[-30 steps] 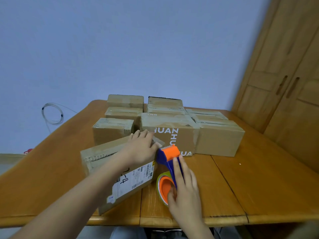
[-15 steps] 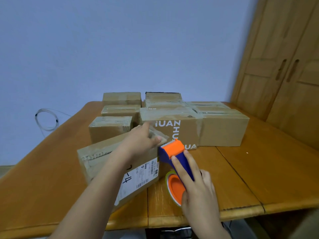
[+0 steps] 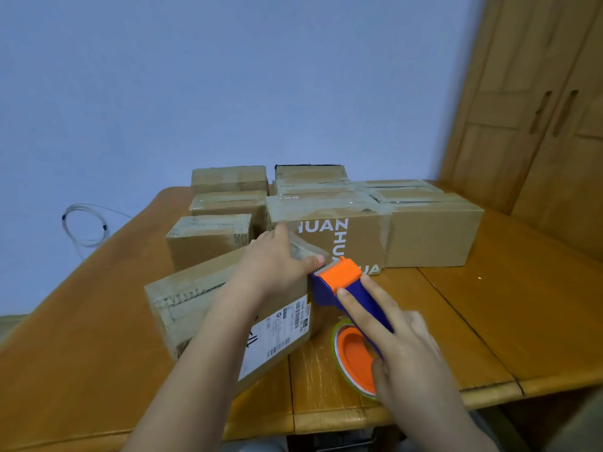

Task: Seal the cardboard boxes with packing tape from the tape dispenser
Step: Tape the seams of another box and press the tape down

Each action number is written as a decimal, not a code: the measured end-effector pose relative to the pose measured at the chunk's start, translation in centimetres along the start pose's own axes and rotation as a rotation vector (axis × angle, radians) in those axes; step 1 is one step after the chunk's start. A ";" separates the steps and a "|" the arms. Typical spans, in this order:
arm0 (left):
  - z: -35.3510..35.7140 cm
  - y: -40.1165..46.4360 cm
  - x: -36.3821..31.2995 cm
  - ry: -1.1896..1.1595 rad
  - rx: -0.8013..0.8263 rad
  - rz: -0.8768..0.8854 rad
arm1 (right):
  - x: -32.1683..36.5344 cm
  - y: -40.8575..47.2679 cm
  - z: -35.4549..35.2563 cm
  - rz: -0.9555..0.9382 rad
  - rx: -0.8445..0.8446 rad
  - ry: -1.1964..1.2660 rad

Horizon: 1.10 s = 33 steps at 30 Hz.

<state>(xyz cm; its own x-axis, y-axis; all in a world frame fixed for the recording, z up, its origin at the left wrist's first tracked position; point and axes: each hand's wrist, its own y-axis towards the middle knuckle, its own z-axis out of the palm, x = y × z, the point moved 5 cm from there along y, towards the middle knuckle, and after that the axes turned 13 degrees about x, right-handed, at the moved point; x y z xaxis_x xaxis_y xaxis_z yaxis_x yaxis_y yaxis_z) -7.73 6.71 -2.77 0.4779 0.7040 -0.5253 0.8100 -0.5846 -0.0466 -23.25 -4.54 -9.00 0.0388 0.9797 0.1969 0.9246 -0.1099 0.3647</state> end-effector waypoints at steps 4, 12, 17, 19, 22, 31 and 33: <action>0.1 0.3 0.1 -0.017 0.002 -0.011 | 0.0 -0.2 0.0 0.003 0.026 -0.038; 0.0 0.3 0.1 -0.017 0.014 -0.028 | 0.4 -0.4 -1.0 0.019 0.106 -0.052; -0.2 0.2 0.0 -0.014 0.023 -0.030 | 0.6 -1.4 -0.2 0.036 0.161 -0.073; -0.1 0.1 -0.3 0.069 0.037 -0.016 | 0.2 -1.6 0.1 0.071 0.156 -0.044; 0.0 -0.2 -0.7 0.140 0.045 -0.002 | 0.1 -0.5 0.2 0.051 0.115 -0.005; 0.0 -0.9 -1.1 0.150 0.006 0.040 | 0.6 1.4 -1.7 0.021 0.232 -0.060; 0.2 -0.8 -1.0 0.168 0.023 0.039 | 0.5 1.9 -2.6 0.040 0.413 -0.078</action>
<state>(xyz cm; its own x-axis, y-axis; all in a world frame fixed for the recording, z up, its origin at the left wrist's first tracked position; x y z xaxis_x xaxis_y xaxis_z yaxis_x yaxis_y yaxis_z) -8.97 6.37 -2.39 0.5608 0.7366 -0.3781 0.7822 -0.6210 -0.0495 -22.46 -4.65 -5.88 0.0920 0.9875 0.1280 0.9954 -0.0875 -0.0400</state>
